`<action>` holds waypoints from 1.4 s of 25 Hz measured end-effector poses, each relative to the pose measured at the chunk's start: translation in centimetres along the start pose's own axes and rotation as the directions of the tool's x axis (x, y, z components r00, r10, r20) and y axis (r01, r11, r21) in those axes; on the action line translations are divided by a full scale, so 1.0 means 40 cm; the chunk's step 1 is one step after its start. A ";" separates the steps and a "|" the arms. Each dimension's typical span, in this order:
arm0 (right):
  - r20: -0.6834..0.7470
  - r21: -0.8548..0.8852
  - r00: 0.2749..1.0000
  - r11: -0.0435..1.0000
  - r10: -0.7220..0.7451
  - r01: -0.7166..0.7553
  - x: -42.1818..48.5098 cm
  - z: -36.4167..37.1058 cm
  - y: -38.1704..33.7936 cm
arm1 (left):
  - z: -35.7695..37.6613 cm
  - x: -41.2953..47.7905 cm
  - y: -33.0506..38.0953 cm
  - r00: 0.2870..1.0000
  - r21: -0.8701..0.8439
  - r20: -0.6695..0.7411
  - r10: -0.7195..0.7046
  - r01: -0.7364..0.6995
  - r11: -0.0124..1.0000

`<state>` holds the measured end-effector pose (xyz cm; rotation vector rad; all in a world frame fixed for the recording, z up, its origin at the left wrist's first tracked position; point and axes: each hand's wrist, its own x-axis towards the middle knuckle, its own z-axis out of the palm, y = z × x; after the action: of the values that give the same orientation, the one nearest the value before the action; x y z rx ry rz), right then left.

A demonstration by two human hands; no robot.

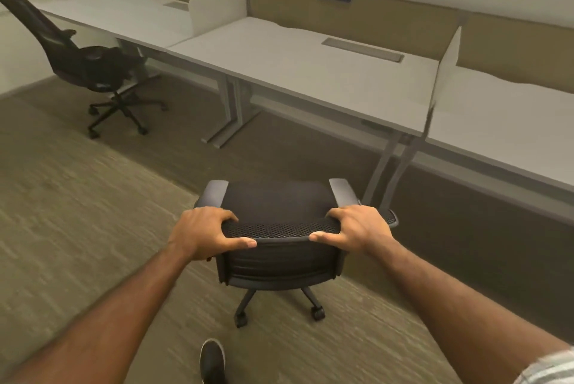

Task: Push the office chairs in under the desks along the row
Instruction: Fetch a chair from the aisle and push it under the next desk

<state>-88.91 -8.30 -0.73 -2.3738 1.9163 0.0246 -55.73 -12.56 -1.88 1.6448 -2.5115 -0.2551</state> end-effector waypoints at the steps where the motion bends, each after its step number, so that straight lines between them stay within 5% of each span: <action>1: 0.003 -0.002 1.000 1.000 0.002 -0.002 0.050 -0.002 -0.009 | -0.011 0.038 -0.035 1.000 -0.001 0.002 -0.002 0.002 1.000; 8: 0.068 -0.024 0.994 0.996 0.083 -0.082 0.386 0.009 -0.111 | -0.058 0.279 -0.326 0.996 -0.020 0.072 0.054 -0.053 0.998; 23: -0.056 -0.046 0.979 0.979 0.197 -0.200 1.061 -0.053 -0.264 | -0.187 0.879 -0.848 0.968 0.000 0.223 0.116 -0.119 0.993; 31: -0.022 0.058 0.962 0.960 0.274 -0.272 1.400 -0.078 -0.325 | -0.241 1.178 -1.088 0.947 0.085 0.299 0.121 -0.153 0.985; 35: 0.020 0.040 0.946 0.945 0.323 -0.323 1.531 -0.086 -0.375 | -0.232 1.287 -1.153 0.980 0.153 0.146 0.136 -0.158 0.976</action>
<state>-61.41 -65.13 -0.64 -2.0014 2.2529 0.0215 -33.08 -78.51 -1.77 1.5325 -2.8086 -0.1522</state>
